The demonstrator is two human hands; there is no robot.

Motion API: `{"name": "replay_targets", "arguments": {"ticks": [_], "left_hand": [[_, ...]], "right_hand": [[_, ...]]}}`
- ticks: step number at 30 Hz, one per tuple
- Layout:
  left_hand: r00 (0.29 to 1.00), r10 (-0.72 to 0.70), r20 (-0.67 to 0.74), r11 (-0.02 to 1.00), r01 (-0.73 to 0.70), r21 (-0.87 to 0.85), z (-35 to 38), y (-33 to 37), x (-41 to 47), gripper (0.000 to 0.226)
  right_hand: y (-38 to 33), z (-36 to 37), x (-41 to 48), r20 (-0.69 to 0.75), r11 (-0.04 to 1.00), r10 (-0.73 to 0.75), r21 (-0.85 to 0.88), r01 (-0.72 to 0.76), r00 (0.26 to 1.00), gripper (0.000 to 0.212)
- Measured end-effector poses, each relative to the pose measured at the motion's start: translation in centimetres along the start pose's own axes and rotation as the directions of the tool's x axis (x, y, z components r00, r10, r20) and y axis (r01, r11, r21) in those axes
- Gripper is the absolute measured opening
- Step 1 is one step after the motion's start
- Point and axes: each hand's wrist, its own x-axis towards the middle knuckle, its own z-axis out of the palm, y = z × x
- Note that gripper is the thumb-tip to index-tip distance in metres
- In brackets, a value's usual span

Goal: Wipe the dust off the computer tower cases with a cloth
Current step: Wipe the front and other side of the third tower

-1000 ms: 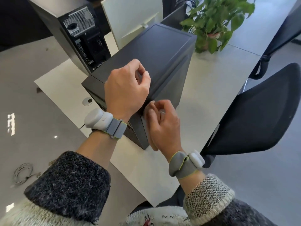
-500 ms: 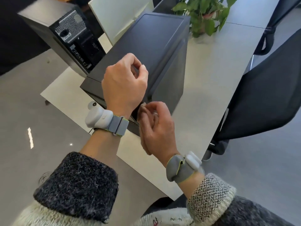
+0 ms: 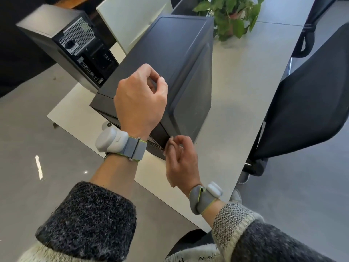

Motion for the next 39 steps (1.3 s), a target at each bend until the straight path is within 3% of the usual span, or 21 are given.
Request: {"name": "replay_targets", "arguments": {"ticks": [3,5,8,10,12,15,17,21,23,26,28,32,34,39], "left_hand": [[1.000,0.011,0.001,1.000,-0.011,0.003,0.1,-0.1,-0.2,0.020],[1.000,0.015,0.002,1.000,-0.015,0.000,0.3,-0.1,-0.2,0.021],[1.000,0.010,-0.003,1.000,-0.010,0.005,0.1,-0.1,-0.1,0.021],[1.000,0.009,-0.002,1.000,-0.009,0.000,0.1,-0.1,0.0,0.020],[1.000,0.010,-0.001,1.000,-0.010,-0.001,0.0,0.0,-0.1,0.020],[1.000,0.011,0.002,1.000,-0.011,-0.003,0.1,-0.1,-0.3,0.020],[1.000,0.003,0.002,1.000,-0.003,-0.008,0.1,-0.2,-0.2,0.020],[1.000,-0.015,0.007,1.000,0.015,-0.006,0.0,-0.1,-0.1,0.020],[1.000,-0.022,0.010,1.000,0.022,0.000,0.0,-0.1,-0.1,0.019],[1.000,-0.022,0.013,1.000,0.022,0.002,0.1,0.0,-0.1,0.020],[1.000,-0.019,0.008,1.000,0.019,0.004,0.1,0.0,-0.2,0.020],[1.000,-0.015,0.001,1.000,0.015,0.003,0.1,-0.1,-0.1,0.021],[1.000,-0.017,-0.001,1.000,0.017,0.000,0.0,0.0,0.1,0.021],[1.000,-0.020,0.004,1.000,0.020,0.002,0.0,-0.1,-0.2,0.019]], "right_hand": [[1.9,-1.5,1.0,0.039,0.954,0.281,-0.119,-0.275,0.959,0.012],[1.1,-2.1,1.6,0.011,0.972,0.212,-0.105,-0.210,0.977,0.012],[-1.9,-1.3,1.4,-0.037,1.000,-0.013,0.018,0.013,0.999,0.010],[-1.5,-0.7,1.2,-0.060,0.999,-0.032,0.023,0.033,0.998,0.008],[1.0,-0.6,1.4,-0.045,0.993,0.107,-0.041,-0.108,0.993,0.008],[3.0,-1.2,1.6,0.040,0.915,0.391,-0.120,-0.385,0.919,0.008],[1.8,-1.0,1.5,0.022,0.940,0.326,-0.110,-0.322,0.945,0.007],[-2.0,0.0,-0.6,-0.035,0.998,0.018,0.069,-0.015,0.999,0.006],[-0.9,0.4,-1.0,-0.052,0.997,0.036,0.070,-0.032,0.998,0.008],[1.9,-0.1,0.1,-0.023,0.962,0.272,-0.022,-0.272,0.962,0.009],[1.7,-0.9,0.9,-0.008,0.945,0.321,-0.056,-0.321,0.947,0.008],[-2.2,-1.4,2.0,-0.058,0.999,-0.008,0.043,0.010,0.998,0.009],[-2.0,-1.0,2.4,-0.076,0.998,-0.047,0.043,0.050,0.996,0.008],[3.2,-2.2,3.1,0.015,0.940,0.308,-0.160,-0.302,0.951,0.005]]}}
